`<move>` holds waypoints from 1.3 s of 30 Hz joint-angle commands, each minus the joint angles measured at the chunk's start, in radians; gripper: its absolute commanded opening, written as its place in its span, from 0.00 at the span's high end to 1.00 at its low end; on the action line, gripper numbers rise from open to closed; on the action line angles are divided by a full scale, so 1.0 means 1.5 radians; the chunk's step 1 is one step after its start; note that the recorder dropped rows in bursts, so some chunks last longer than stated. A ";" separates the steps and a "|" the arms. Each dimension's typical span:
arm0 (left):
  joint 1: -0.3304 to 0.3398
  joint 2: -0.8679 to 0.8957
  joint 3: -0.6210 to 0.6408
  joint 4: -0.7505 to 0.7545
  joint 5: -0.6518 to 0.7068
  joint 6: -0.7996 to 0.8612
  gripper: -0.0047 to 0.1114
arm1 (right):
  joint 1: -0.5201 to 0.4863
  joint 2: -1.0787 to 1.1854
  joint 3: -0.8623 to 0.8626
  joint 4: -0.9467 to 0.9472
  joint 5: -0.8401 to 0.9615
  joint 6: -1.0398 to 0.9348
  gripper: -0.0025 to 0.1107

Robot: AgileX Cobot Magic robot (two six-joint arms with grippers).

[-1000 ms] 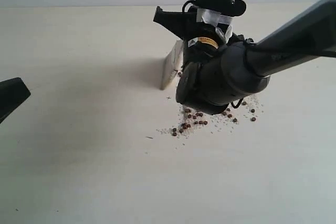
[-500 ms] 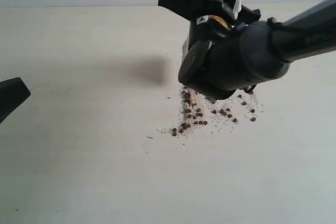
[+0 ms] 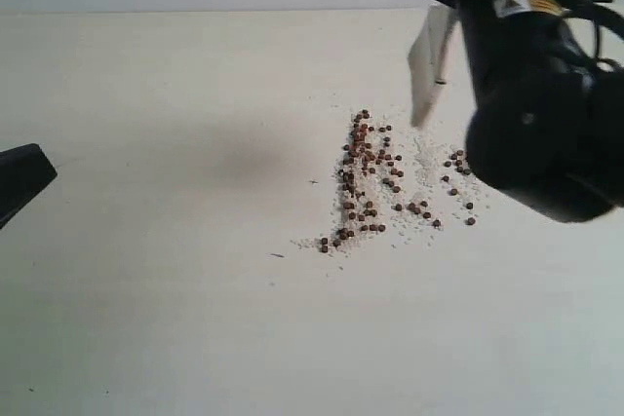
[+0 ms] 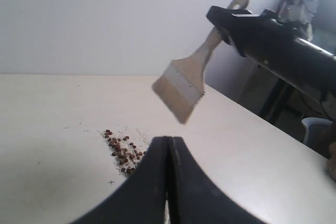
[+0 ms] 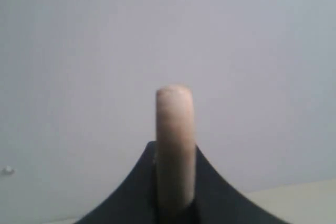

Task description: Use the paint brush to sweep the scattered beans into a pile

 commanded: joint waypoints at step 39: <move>0.001 -0.004 0.003 -0.005 -0.006 -0.005 0.96 | -0.069 0.188 0.168 -0.163 -0.019 0.340 0.98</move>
